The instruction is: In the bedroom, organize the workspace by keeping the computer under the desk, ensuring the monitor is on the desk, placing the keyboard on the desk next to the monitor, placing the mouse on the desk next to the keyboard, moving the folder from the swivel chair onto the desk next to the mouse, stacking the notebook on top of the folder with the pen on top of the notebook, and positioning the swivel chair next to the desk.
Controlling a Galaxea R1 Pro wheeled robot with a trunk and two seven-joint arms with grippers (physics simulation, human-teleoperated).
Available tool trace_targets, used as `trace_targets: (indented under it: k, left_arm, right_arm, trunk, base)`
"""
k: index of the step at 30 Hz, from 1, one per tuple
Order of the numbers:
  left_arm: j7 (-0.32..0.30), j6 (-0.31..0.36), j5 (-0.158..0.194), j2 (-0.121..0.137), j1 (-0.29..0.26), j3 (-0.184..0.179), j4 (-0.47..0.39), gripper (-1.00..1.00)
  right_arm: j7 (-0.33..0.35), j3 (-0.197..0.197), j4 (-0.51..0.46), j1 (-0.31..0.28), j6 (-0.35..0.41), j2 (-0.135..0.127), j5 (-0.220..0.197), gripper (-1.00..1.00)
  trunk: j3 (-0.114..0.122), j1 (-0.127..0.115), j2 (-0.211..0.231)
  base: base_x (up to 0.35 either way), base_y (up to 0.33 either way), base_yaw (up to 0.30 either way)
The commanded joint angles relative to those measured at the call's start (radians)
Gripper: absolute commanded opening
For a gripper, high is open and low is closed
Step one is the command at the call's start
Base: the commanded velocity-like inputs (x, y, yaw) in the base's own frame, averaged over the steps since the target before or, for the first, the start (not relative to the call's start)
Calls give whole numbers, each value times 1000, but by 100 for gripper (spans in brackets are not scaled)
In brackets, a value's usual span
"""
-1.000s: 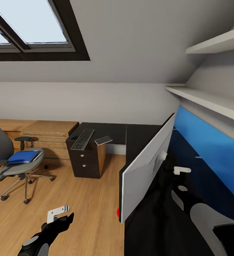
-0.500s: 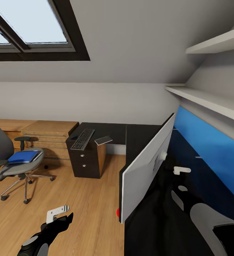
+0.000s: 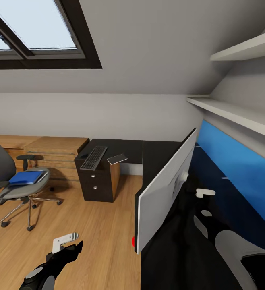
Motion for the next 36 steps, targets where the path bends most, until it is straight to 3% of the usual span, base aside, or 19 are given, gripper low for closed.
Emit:
trace_targets:
  k: [1,28,36]
  left_arm:
    - [8,4,11,0,0,-1,-2,100]
    - [8,4,11,2,0,-1,-5,100]
    - [7,4,11,2,0,-1,-5,100]
  right_arm:
    - [-2,14,-1,-1,-2,0,-7,-100]
    - [1,16,-3,-1,-3,1,-7,-100]
    - [1,17,-3,-1,-2,1,-7,-100]
  trunk:
    - [-1,0,-1]
    - [-1,0,-1]
    - [1,0,-1]
  base:
    - [0,0,0]
    - [0,0,0]
    - [0,0,-113]
